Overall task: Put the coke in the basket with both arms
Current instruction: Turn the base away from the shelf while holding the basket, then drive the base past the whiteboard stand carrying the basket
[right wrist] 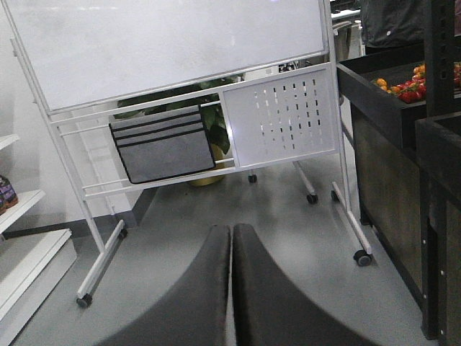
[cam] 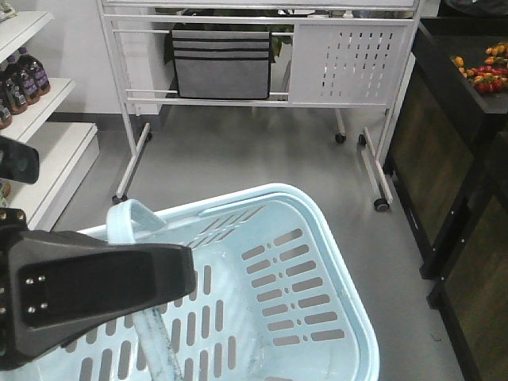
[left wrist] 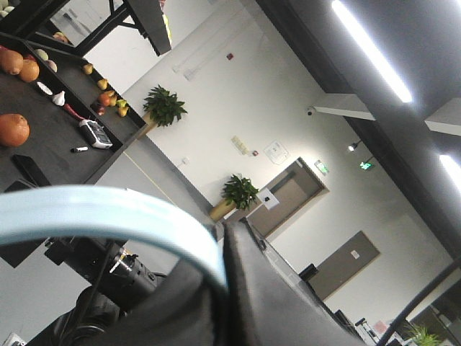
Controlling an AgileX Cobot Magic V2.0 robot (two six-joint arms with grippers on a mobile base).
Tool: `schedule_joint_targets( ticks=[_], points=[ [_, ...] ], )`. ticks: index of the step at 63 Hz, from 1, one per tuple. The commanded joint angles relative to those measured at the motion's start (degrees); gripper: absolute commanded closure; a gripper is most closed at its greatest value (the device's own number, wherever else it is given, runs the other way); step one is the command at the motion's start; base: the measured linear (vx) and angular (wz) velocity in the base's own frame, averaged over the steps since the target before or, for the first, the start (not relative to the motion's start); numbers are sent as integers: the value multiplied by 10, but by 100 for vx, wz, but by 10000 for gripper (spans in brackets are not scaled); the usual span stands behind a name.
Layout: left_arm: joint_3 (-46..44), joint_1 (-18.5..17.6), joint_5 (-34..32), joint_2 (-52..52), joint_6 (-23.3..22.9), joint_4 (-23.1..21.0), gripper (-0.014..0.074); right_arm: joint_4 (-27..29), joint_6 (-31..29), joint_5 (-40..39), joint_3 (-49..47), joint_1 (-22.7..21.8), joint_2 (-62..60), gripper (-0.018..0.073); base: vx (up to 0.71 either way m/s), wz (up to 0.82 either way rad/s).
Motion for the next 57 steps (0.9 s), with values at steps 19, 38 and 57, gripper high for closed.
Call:
schedule_joint_targets(
  ticks=[19,38,57],
  points=[
    [-16,-5,-28,-7,2,-53,602,-5,-4,-40,4,-3,-7,564,16,-6],
    [-16,-5,-28,-7,2,-53,602,-5,-4,-40,4,-3,-7,564,20,4],
    [-16,-5,-28,-7,2,-53,602,-5,-4,-40,4,-3,-7,564,22,4]
  ],
)
